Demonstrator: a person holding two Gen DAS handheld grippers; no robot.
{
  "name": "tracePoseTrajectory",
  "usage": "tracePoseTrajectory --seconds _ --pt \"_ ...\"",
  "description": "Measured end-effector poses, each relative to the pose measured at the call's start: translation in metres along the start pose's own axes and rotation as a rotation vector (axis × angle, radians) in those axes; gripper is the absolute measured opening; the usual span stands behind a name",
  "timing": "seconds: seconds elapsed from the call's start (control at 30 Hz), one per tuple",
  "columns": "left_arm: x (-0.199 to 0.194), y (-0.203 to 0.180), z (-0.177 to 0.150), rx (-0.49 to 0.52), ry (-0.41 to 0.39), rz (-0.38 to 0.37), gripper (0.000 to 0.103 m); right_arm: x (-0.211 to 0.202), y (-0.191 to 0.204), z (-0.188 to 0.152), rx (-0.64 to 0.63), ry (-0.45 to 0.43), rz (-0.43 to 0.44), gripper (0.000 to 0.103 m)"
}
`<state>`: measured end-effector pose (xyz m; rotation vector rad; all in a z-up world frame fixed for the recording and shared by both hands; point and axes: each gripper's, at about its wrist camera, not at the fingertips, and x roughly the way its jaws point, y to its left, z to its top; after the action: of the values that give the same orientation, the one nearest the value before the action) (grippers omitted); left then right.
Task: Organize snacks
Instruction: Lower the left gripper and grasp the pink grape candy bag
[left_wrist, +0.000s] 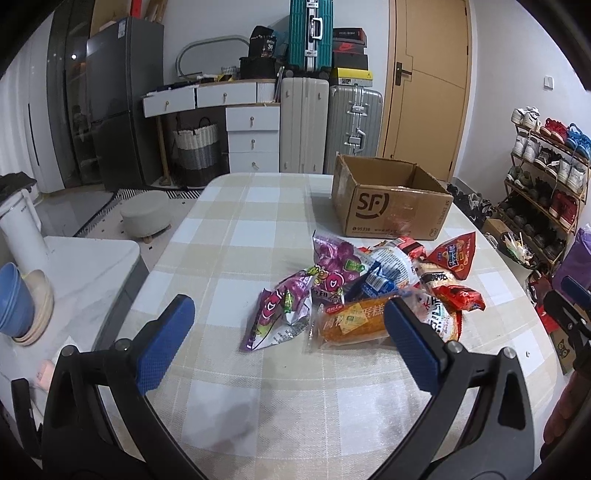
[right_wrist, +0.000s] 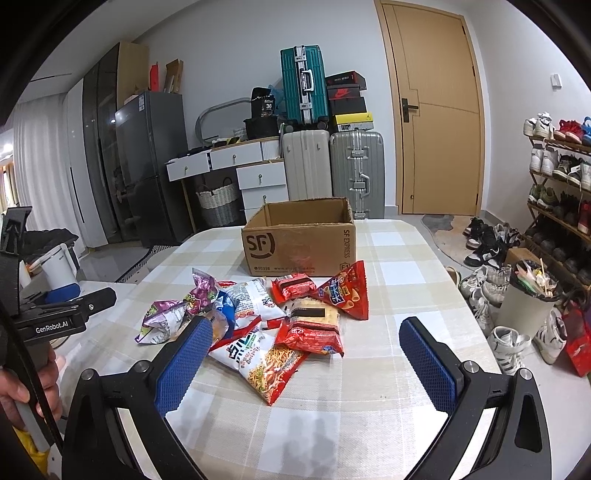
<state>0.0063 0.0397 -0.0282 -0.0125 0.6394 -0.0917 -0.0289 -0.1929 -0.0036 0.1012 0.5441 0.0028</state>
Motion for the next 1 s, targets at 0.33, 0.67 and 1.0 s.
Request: tracePoseTrajectory --seconds 0.33,0.67,1.0 --pt "0.076 0.048 0.000 -0.080 0.158 -0.081 0.102 0.033 0.000 -0.009 0.003 0.023 0.083 0.103" --pt "0.166 0.057 -0.004 -0.163 0.337 -0.237 0.101 0.079 0.004 -0.019 0.021 0.120 0.236 0.103" --pt "0.189 0.054 -0.008 -0.183 0.371 -0.293 0.055 0.117 -0.005 -0.029 0.086 0.220 0.297 0.103"
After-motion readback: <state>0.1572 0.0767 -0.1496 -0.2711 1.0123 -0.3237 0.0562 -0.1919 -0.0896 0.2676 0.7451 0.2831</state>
